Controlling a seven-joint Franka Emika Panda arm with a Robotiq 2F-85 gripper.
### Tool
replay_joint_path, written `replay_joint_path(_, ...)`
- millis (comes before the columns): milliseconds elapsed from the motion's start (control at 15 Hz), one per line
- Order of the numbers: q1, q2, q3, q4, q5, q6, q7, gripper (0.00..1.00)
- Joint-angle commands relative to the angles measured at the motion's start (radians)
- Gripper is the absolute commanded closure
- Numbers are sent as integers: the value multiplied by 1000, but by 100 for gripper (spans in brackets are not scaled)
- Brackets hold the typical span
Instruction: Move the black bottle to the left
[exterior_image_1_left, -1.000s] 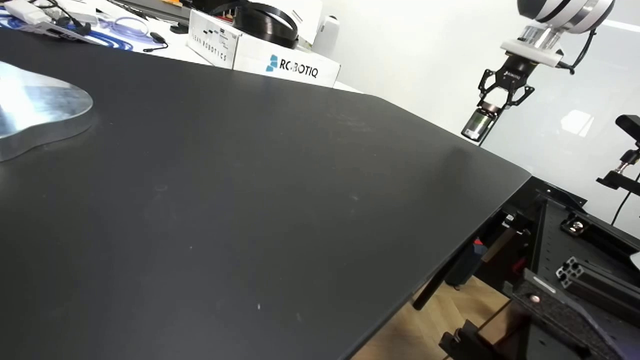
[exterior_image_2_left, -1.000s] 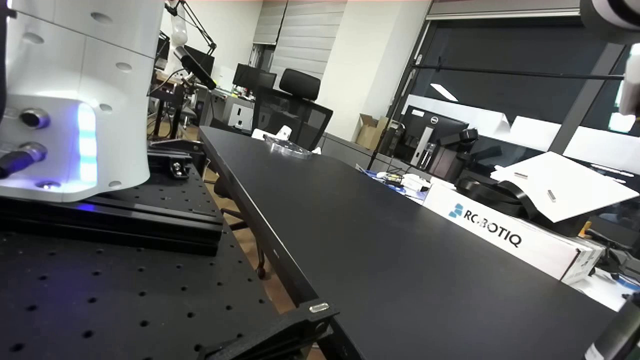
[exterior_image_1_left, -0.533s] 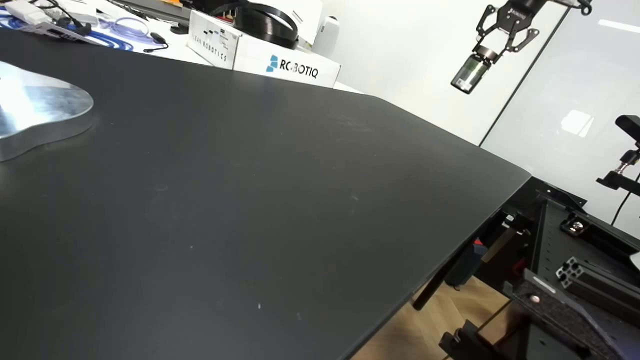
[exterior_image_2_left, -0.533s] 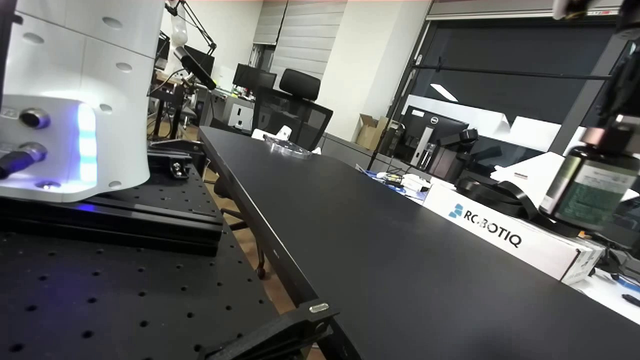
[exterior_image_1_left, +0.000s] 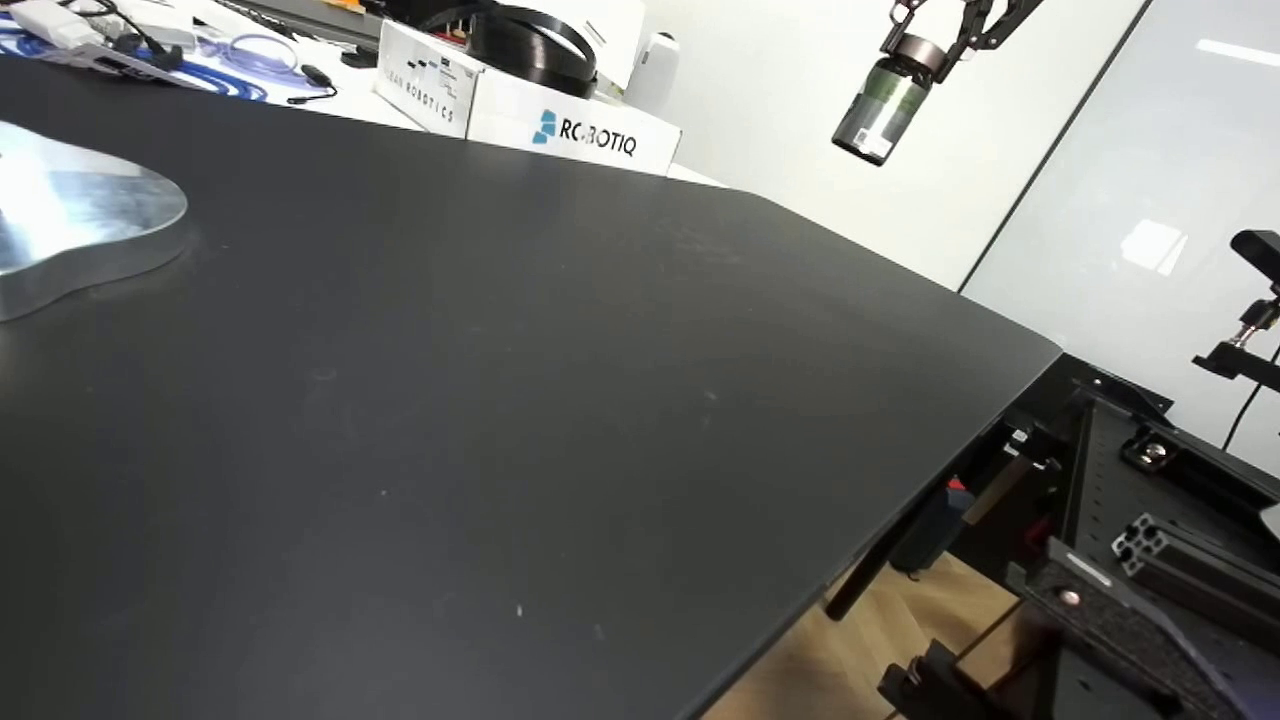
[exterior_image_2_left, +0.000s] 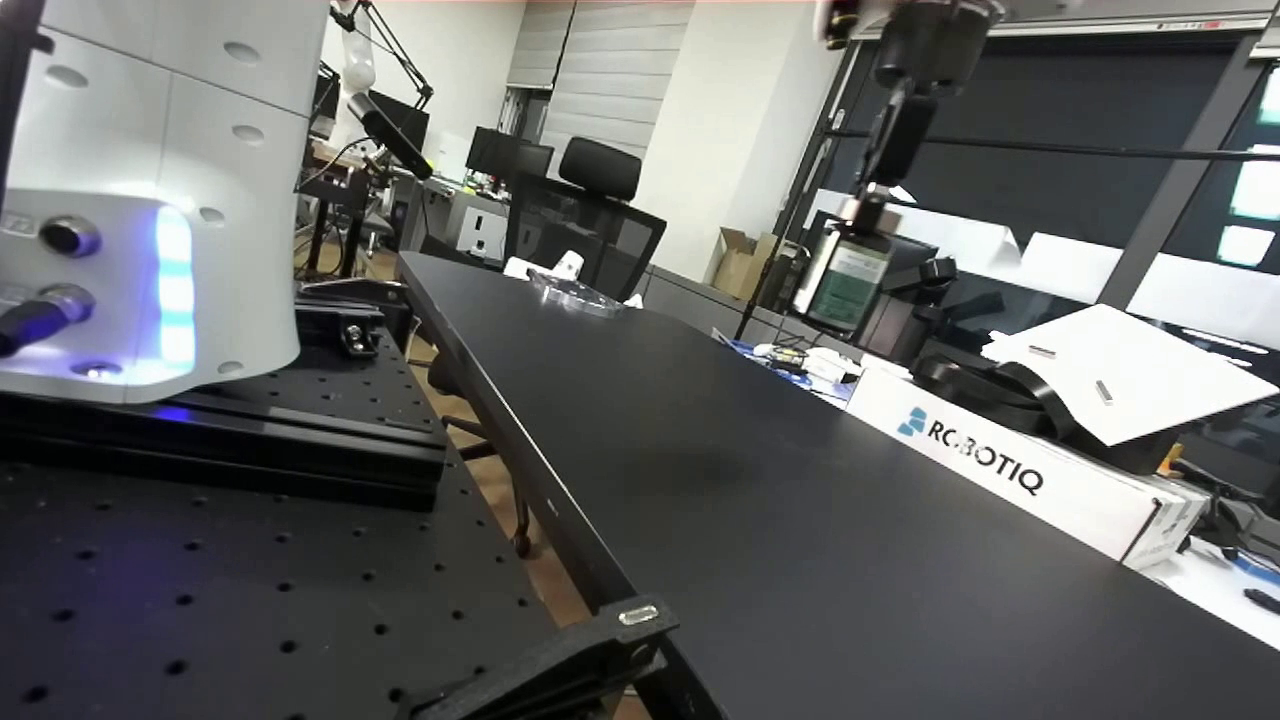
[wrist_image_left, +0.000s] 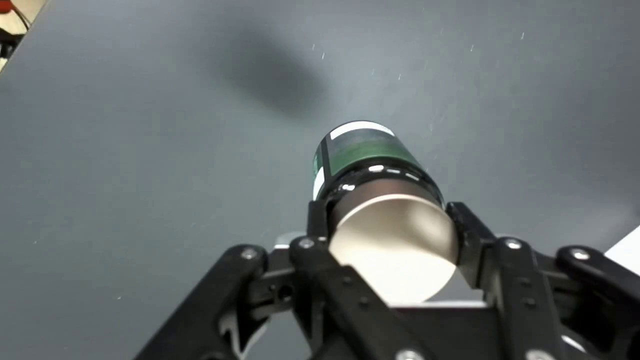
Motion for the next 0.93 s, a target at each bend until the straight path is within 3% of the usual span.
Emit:
replay_joint_path(0, 70, -108, 113, -118, 14, -60, 75, 64)
replay_joint_path(200, 126, -190, 183, -238, 40, -89, 87, 64)
replay_joint_path(467, 163, -288, 230, -419, 54, -22, 65, 64)
replay_joint_path(533, 153, -209, 243, -322, 37, -51, 78, 64)
replay_joint_path(867, 158, -174, 257, -338, 66, 24, 82, 64)
